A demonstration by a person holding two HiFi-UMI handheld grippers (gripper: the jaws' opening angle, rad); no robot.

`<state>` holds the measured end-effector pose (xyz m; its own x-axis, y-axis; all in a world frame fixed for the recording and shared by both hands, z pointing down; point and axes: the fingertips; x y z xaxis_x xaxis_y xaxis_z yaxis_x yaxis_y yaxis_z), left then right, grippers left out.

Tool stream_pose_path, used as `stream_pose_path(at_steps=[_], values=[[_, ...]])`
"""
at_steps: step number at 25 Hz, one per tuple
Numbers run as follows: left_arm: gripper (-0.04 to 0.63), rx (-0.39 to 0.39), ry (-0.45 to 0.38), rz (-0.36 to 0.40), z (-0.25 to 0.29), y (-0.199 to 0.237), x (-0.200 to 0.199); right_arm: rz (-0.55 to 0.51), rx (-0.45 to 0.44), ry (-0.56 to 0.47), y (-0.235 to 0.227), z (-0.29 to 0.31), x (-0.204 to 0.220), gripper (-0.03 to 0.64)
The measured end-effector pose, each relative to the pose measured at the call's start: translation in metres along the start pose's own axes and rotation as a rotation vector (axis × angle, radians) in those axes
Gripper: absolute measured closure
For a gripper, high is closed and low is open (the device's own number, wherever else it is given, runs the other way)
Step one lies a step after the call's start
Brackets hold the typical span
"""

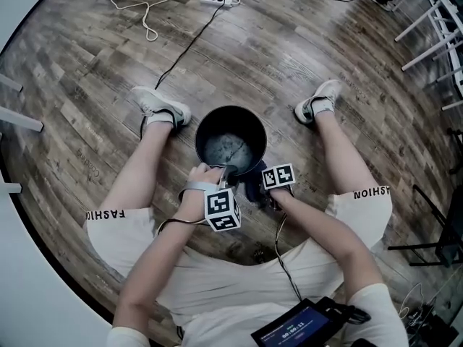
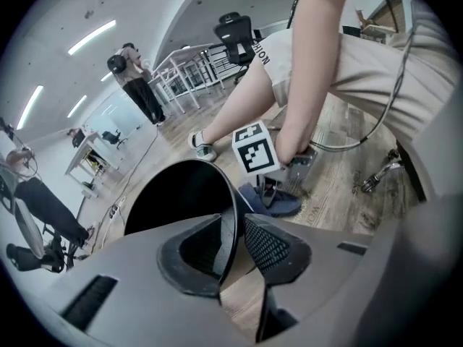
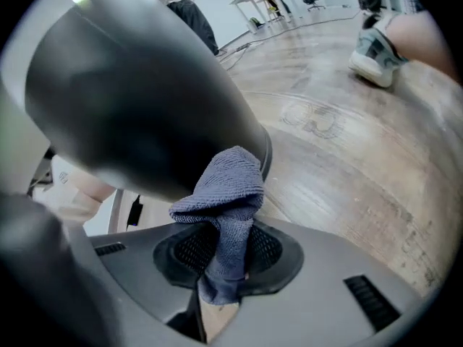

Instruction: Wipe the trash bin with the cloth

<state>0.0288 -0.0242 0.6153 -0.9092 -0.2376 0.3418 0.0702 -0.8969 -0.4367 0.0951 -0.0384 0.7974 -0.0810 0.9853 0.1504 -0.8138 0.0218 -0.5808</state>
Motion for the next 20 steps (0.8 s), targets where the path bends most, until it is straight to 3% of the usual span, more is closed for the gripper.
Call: stream_pose_path(at_steps=[5, 11, 20], values=[[0.453, 0.089, -0.022, 0.035, -0.015, -0.006, 0.029, -0.125, -0.049, 0.002, 0.048, -0.071, 0.010, 0.529], [0.458, 0.070, -0.003, 0.046, -0.005, -0.008, 0.051, -0.192, -0.158, -0.096, 0.114, -0.132, -0.003, 0.529], [0.487, 0.089, -0.004, 0.083, -0.004, -0.012, 0.038, -0.249, -0.143, -0.091, 0.131, -0.126, -0.013, 0.529]])
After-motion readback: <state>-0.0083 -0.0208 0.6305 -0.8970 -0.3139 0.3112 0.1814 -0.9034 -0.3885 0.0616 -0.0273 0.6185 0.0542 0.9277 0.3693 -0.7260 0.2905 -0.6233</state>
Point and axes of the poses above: the fingertips, and each gripper's own axes: z forward along the fingers, y to its left, x out of its underside, and after that the axes turned 13 degrees about z, right-handed
